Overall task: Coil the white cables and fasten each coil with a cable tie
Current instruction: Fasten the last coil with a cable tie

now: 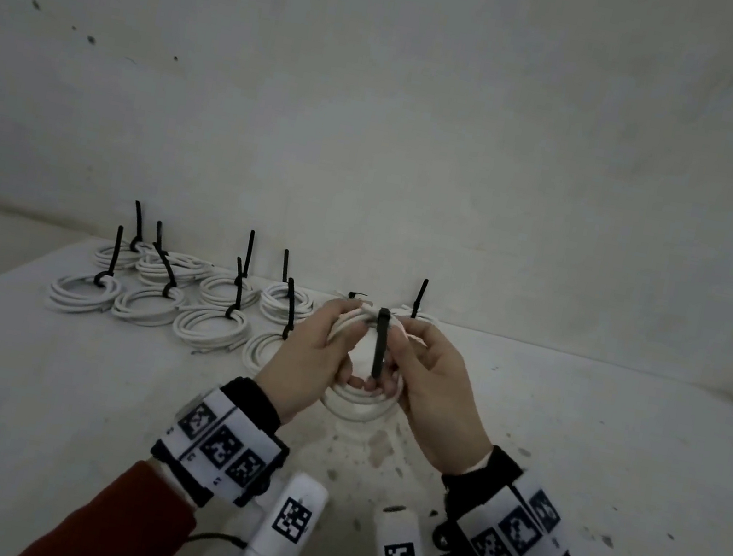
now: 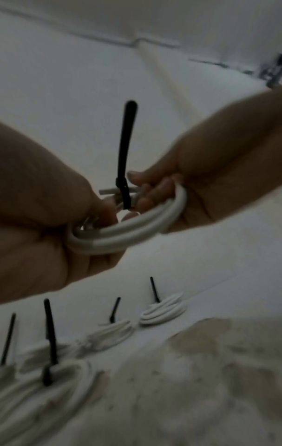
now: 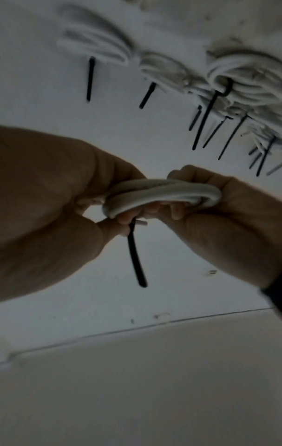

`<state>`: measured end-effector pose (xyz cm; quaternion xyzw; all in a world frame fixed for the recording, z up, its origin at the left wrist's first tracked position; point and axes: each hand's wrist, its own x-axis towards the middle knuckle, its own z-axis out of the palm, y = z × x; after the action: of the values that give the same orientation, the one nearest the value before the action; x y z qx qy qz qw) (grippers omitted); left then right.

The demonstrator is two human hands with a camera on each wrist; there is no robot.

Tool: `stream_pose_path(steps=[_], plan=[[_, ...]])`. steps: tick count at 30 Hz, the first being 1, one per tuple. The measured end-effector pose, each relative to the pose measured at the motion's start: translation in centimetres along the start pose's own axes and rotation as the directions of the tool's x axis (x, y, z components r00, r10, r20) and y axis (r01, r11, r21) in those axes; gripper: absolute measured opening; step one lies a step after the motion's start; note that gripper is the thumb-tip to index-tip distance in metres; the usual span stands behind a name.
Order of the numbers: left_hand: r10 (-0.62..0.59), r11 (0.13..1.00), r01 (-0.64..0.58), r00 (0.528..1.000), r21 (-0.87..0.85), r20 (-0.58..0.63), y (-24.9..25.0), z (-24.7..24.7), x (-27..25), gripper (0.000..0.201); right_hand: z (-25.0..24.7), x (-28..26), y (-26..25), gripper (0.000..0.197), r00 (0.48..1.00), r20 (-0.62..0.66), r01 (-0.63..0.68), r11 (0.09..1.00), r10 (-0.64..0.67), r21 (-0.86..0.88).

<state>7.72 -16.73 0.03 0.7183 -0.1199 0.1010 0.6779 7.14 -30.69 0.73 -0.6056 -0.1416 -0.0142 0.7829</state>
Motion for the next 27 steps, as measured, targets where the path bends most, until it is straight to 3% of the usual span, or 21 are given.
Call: stream_pose_path(steps=[3,7,10,14,18,22,27], plan=[[0.219,0.948,-0.208,0.976,0.242,-0.019,0.2,0.4,-0.4,0.017,-0.6,0.1,0.3,0.011,0.987,-0.037,0.130,0.921,-0.154,-0.366],[0.365,0.864,-0.325,0.930,0.384,-0.035,0.3,0.6,-0.8,0.020,-0.5,-0.3,0.1,0.010,0.981,-0.032,0.160,0.893,-0.192,-0.421],[0.374,0.849,-0.325,0.926,0.417,-0.040,0.3,0.6,-0.7,0.023,-0.2,-0.6,0.2,0.014,0.978,-0.017,0.172,0.840,-0.210,-0.515],[0.273,0.904,-0.258,0.962,0.341,0.007,0.1,0.7,-0.6,0.025,0.0,-0.8,0.0,0.023,0.978,-0.002,0.165,0.783,-0.208,-0.599],[0.194,0.933,-0.194,0.981,0.302,0.030,-0.4,0.7,-0.6,0.028,0.0,-0.8,-0.4,0.025,0.997,-0.018,0.049,0.850,-0.069,-0.525],[0.163,0.949,-0.175,0.984,0.261,0.066,-0.2,0.4,-0.5,0.036,0.4,-0.9,-0.8,0.030,0.999,-0.018,-0.052,0.943,0.049,-0.329],[0.070,0.994,-0.077,0.994,0.078,0.087,0.1,0.3,-0.6,0.038,0.7,-0.7,-0.4,0.030,0.986,0.018,-0.162,0.983,0.164,-0.085]])
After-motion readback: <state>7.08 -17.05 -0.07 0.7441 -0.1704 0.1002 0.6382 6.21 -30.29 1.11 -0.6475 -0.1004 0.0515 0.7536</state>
